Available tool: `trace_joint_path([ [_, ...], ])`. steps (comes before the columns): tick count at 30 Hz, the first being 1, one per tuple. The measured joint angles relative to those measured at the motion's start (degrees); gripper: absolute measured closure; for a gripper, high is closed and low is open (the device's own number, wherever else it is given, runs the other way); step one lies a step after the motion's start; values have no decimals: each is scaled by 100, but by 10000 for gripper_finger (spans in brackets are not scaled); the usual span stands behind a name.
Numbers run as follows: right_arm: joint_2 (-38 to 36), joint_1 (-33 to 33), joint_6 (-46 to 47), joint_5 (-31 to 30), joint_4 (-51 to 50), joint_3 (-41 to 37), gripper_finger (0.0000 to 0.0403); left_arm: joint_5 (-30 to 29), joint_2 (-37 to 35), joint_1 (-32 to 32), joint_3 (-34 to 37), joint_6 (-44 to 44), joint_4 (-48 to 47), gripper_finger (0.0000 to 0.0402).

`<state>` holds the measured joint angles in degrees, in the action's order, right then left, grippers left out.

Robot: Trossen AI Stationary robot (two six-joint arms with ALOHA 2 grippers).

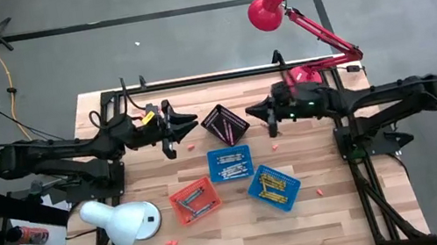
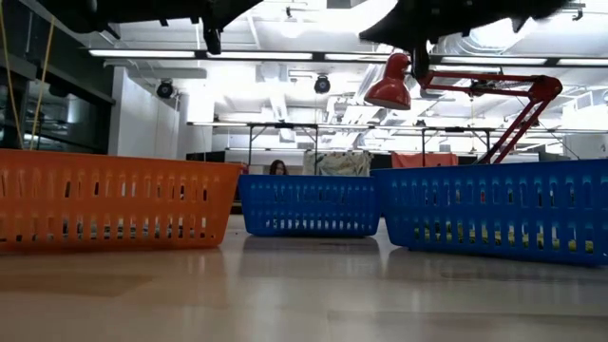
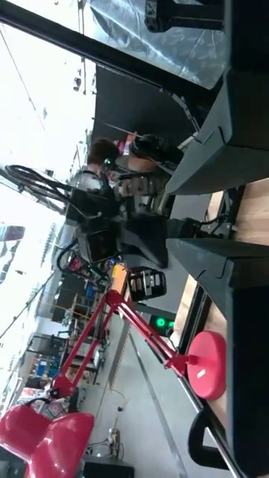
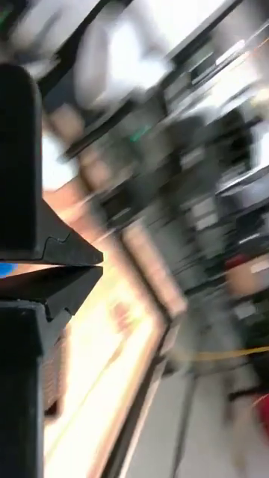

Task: Sort crayons
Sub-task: Put the pink crayon into the black bin

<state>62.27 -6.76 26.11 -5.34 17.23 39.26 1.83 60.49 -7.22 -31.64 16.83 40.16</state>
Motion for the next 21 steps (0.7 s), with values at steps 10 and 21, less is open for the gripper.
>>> trace_joint_path([
  [10, 1110, -332, -547, -302, -4942, 1796, 320, 2, 2, 0, 0, 1, -103, 308],
  [21, 2421, -850, -63, 75, -5451, 1470, 250, 4, 2, 0, 0, 5, -162, 308],
])
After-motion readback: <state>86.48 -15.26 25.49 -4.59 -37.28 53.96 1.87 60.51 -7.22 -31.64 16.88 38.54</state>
